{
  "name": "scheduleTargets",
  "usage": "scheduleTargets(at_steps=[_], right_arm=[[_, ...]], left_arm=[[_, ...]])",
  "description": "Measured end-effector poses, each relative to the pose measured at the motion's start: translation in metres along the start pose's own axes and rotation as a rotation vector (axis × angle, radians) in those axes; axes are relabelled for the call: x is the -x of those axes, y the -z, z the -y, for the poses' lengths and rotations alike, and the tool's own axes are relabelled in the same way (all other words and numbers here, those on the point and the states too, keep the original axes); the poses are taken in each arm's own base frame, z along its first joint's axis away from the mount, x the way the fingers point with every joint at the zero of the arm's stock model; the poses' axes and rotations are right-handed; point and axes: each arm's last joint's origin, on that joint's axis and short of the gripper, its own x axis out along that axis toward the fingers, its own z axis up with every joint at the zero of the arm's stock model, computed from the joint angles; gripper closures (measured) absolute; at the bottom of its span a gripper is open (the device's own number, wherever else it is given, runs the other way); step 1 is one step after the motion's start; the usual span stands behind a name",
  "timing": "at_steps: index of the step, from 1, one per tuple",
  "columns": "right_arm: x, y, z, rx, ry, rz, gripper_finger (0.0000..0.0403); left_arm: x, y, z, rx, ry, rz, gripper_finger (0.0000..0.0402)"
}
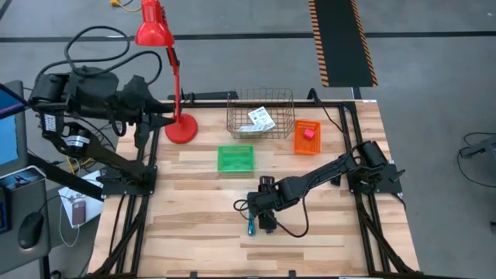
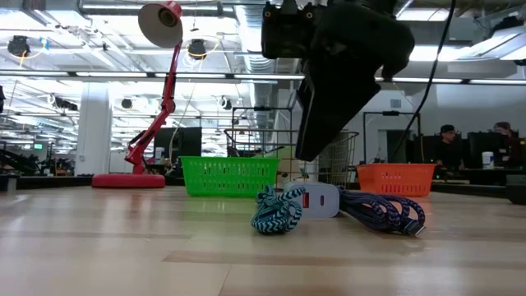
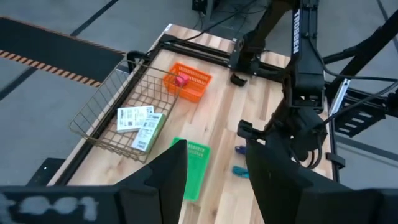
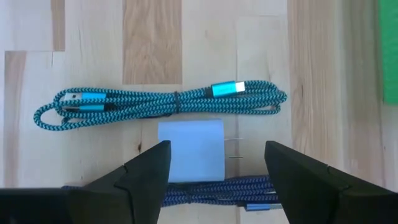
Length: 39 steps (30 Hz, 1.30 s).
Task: Pick and place items into bin
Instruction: Put the white charger adapter into the orange bin
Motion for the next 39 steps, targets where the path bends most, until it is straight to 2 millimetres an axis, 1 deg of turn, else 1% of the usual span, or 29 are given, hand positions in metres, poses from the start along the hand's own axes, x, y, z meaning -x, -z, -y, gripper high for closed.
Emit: scheduleTargets(at_steps=[9,18,20,22,24,25,28,32,34,36,39], right_arm=[[-0.011,0.011,0.0,-0.023,-0.029,-0.017,0.0147],[-0.012,0.008,-0.001,-0.022,-0.043,0.011,0.0147],[-0.024,0.007,-0.002,-0.025,-0.056,0.002,0.0147],[-0.034,0.013,-0.001,-0.019,-0.055,-0.047,0.0147],[-0.044,0.01,-0.004,-0.021,-0.067,-0.032,0.0147],[-0.05,0.012,-0.004,-0.014,-0.063,-0.049,0.0147],[-0.059,0.014,-0.005,0.0,-0.055,-0.076,0.0147],[-0.061,0.013,-0.003,-0.006,-0.055,-0.082,0.0149],[-0.058,0.013,-0.001,-0.01,-0.058,-0.076,0.0156],[-0.058,0.012,0.0,-0.014,-0.062,-0.075,0.0169],[-0.049,0.008,0.002,-0.02,-0.064,-0.06,0.0202]], left_arm=[[-0.003,0.0,0.001,-0.008,-0.005,-0.014,0.025],[-0.005,-0.001,0.001,-0.013,-0.007,-0.016,0.025],[-0.005,-0.001,0.001,-0.013,-0.007,-0.017,0.025],[-0.005,-0.001,0.001,-0.013,-0.006,-0.016,0.025],[-0.005,-0.001,0.001,-0.013,-0.007,-0.016,0.025],[-0.005,-0.001,0.001,-0.013,-0.007,-0.017,0.025],[-0.005,-0.001,0.001,-0.013,-0.007,-0.018,0.025],[-0.005,0.0,0.001,-0.013,-0.007,-0.019,0.025],[-0.005,0.0,0.001,-0.014,-0.007,-0.019,0.025],[-0.005,0.0,0.001,-0.014,-0.007,-0.019,0.025],[-0.005,0.0,0.001,-0.014,-0.007,-0.02,0.025]])
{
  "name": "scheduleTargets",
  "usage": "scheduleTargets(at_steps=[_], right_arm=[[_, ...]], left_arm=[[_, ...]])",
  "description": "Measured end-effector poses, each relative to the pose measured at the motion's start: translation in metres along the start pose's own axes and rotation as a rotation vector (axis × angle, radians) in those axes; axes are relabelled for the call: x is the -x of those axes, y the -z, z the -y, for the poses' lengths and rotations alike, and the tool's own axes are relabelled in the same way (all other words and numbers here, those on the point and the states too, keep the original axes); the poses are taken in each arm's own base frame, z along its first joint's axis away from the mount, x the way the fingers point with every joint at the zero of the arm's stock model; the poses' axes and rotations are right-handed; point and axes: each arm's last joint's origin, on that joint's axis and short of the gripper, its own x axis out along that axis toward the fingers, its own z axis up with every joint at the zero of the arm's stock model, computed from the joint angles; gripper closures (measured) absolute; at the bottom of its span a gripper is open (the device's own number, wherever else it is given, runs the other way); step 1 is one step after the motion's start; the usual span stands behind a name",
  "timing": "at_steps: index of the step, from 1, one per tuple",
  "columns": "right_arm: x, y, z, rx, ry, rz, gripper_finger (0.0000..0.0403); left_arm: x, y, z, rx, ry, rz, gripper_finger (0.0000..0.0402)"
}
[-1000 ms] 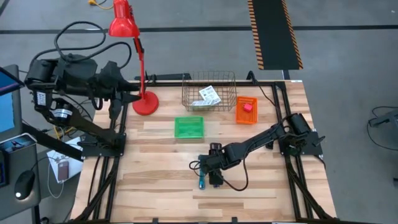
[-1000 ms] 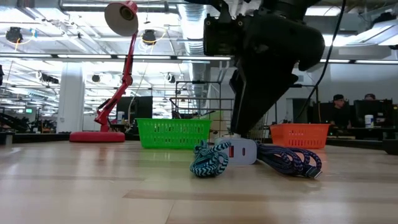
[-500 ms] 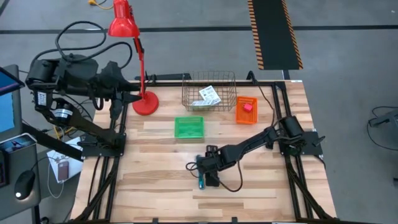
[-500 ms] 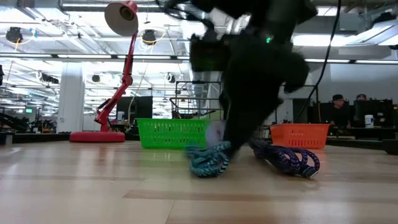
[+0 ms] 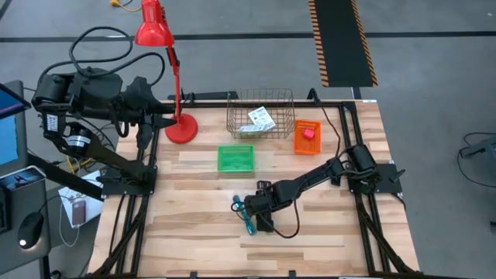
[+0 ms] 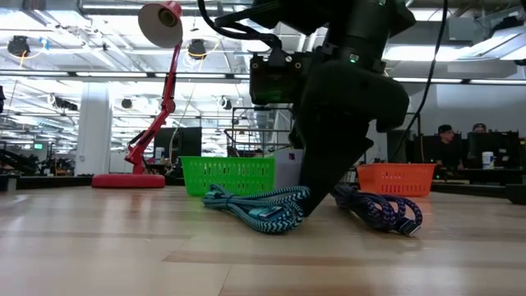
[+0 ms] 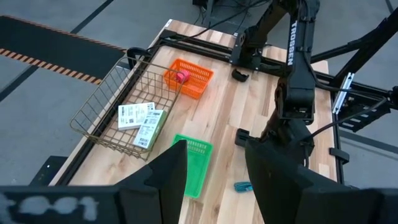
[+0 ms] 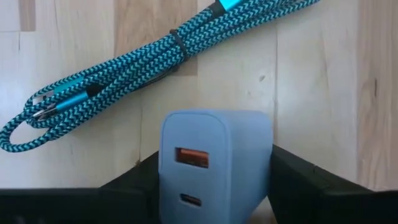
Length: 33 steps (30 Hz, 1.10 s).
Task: Pick and place items into bin
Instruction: Put the white charger adapter into the orange bin
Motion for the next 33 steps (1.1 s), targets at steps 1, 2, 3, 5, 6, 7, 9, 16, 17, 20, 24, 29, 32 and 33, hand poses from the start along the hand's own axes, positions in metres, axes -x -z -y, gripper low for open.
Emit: scheduleTargets(at_steps=[1,2,3,5,6,7,9,16,17,20,24,29,32,33], right_arm=[[0.001,-0.001,0.0,0.0,0.0,0.0,0.0213],[0.002,-0.002,0.0,0.0,0.002,-0.003,0.022],[0.003,-0.003,0.0,0.001,0.005,-0.006,0.0219],[0.007,-0.005,-0.001,0.003,0.012,-0.03,0.0219],[0.01,-0.007,-0.001,0.004,0.015,-0.038,0.0219],[0.013,-0.01,-0.001,0.003,0.016,-0.035,0.0219],[0.018,-0.013,-0.001,0.003,0.025,-0.038,0.0219],[0.048,-0.019,0.002,0.031,0.205,-0.147,0.0219],[0.053,-0.019,0.004,0.036,0.243,-0.168,0.0219],[0.069,-0.019,0.013,0.009,0.356,-0.237,0.0219],[0.09,-0.013,0.03,-0.03,0.514,-0.375,0.0219],[0.099,-0.008,0.052,-0.089,0.583,-0.465,0.0219],[0.109,-0.008,0.065,-0.122,0.56,-0.476,0.0219],[0.109,-0.008,0.069,-0.133,0.559,-0.475,0.0219]], left_arm=[[0.0,0.0,0.0,0.0,0.0,0.0,0.025],[0.0,0.0,0.0,0.0,0.0,0.0,0.025],[0.0,0.0,0.0,0.0,0.0,0.0,0.025],[0.0,0.0,0.0,0.0,0.0,0.0,0.025],[0.0,0.0,0.0,0.0,0.0,0.0,0.025],[0.0,0.0,0.0,0.0,0.0,0.0,0.025],[0.0,0.0,0.0,-0.001,0.0,0.0,0.025],[0.0,0.0,0.0,-0.001,0.0,-0.001,0.025],[0.0,0.0,0.0,-0.001,0.0,0.0,0.025],[0.0,0.0,0.0,-0.001,0.0,-0.001,0.025],[0.0,0.0,0.0,-0.001,0.0,-0.001,0.025],[0.0,0.0,0.0,-0.002,0.0,-0.001,0.025],[0.0,0.0,0.0,-0.001,0.0,0.0,0.025],[0.0,0.0,0.0,-0.001,0.0,0.0,0.025]])
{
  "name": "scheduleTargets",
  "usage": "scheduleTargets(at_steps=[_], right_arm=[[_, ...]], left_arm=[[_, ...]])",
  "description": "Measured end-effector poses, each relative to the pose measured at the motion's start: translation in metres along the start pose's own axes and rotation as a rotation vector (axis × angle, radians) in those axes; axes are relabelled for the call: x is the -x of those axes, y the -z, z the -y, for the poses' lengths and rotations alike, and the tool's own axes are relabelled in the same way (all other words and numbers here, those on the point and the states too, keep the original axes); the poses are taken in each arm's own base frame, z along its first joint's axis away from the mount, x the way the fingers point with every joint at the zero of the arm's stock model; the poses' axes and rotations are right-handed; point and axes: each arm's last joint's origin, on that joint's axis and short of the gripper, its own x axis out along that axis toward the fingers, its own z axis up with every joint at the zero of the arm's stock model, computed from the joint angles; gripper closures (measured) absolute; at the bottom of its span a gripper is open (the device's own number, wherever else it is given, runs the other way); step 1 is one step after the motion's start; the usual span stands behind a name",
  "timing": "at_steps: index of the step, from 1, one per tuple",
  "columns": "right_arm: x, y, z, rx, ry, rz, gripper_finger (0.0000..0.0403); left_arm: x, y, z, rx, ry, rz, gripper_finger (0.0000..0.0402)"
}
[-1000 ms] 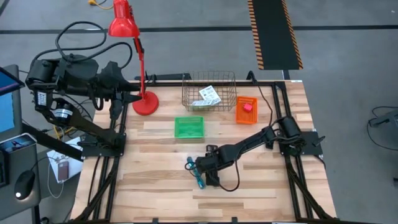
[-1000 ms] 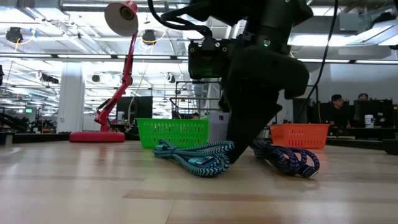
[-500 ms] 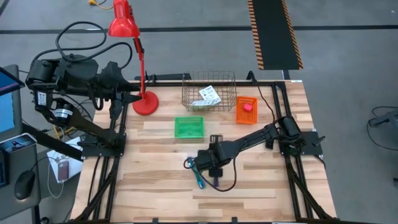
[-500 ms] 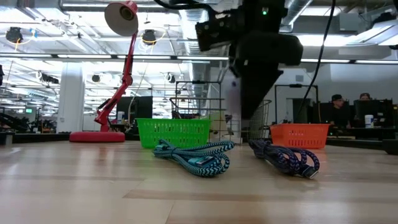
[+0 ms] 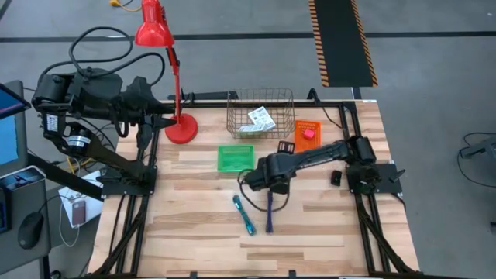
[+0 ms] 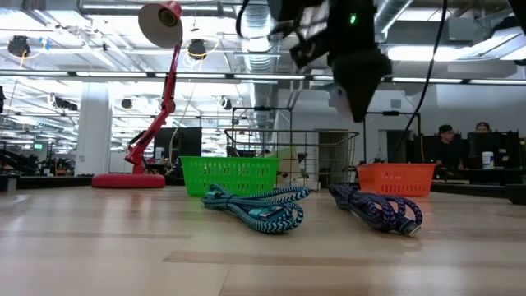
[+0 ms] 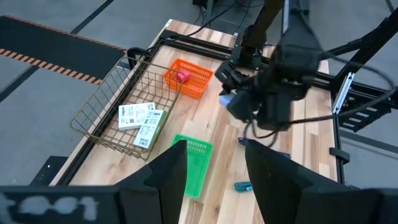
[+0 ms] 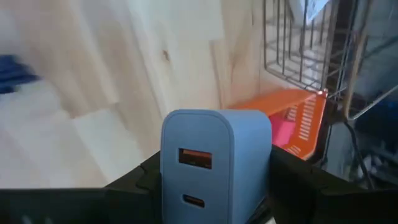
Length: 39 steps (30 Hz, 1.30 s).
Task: Pick and place items into bin
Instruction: Put the white charger adapter into the orange bin
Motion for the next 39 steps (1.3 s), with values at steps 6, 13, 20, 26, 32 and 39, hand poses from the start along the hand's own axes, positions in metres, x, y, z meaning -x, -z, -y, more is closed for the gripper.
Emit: scheduleTargets(at_steps=[6,13,20,26,32,39], right_arm=[[-0.017,-0.006,0.028,-0.068,-0.013,-0.059,0.0219],[-0.053,-0.008,0.056,-0.144,-0.055,-0.197,0.0219],[-0.086,0.0,0.068,-0.205,-0.043,-0.326,0.0219],[-0.097,0.006,0.067,-0.218,-0.019,-0.372,0.0219],[-0.099,0.007,0.07,-0.222,-0.006,-0.374,0.0219],[-0.072,0.021,0.088,-0.251,-0.011,-0.27,0.0219]], left_arm=[[0.0,0.0,0.0,0.0,0.0,0.0,0.025],[0.0,0.0,0.0,0.0,0.0,0.0,0.025],[0.0,0.0,0.0,0.0,0.0,0.0,0.025],[0.0,0.0,0.0,0.0,0.0,0.0,0.025],[0.0,0.0,0.0,0.0,0.0,0.0,0.025],[0.0,0.0,0.0,0.0,0.0,0.0,0.025]])
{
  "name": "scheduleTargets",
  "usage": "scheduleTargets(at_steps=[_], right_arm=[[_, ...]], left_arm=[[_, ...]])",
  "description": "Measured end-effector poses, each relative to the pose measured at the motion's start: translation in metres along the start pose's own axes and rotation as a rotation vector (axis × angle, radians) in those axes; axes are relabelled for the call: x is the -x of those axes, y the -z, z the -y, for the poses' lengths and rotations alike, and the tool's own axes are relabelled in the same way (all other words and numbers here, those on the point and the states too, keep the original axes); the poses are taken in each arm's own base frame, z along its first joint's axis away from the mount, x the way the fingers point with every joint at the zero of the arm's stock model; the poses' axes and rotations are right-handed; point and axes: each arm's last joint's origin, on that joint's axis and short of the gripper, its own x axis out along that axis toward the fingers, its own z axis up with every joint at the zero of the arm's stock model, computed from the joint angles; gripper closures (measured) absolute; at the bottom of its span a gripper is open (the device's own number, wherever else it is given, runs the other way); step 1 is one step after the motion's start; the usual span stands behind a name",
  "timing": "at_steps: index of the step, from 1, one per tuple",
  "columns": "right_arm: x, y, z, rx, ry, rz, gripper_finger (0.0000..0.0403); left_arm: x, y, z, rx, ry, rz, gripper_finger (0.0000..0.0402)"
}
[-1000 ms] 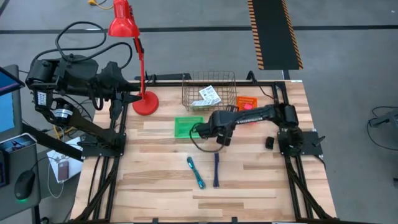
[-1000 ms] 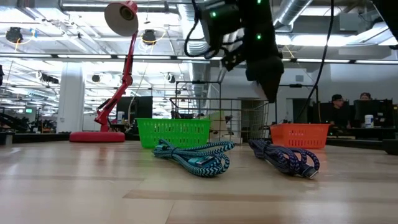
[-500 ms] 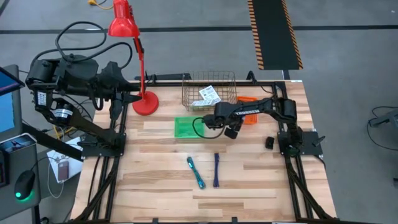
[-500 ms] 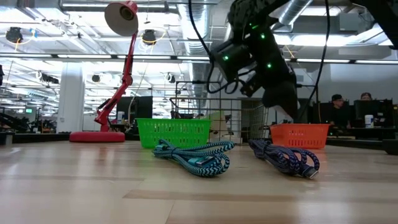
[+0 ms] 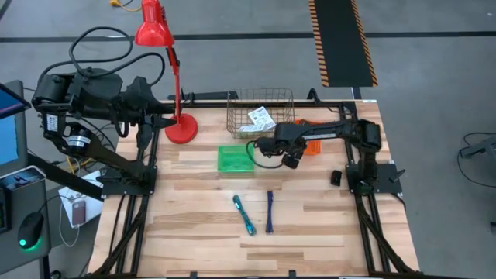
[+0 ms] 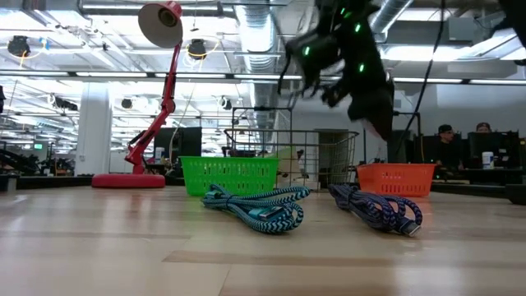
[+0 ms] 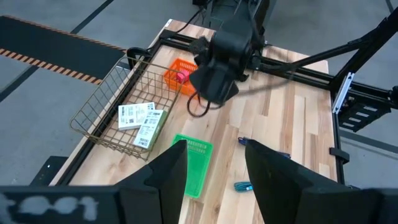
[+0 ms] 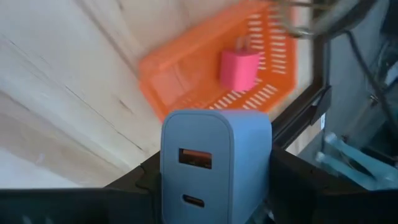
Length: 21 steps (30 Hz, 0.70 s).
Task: Pick and place items into bin
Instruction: Put the white charger adapter into the orange bin
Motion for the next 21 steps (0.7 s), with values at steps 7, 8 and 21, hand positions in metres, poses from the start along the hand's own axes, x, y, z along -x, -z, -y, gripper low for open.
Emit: scheduleTargets(at_steps=[7,8,21], right_arm=[[0.026,0.026,0.041,-0.054,-0.056,0.12,0.0219],[0.026,0.028,0.046,-0.059,-0.06,0.127,0.0219],[-0.03,0.035,0.065,-0.027,-0.121,0.039,0.0215]], left_arm=[[0.0,0.0,0.0,0.0,0.0,0.0,0.025],[0.0,0.0,0.0,0.0,0.0,0.0,0.025],[0.0,0.0,0.0,0.001,0.0,0.0,0.025]])
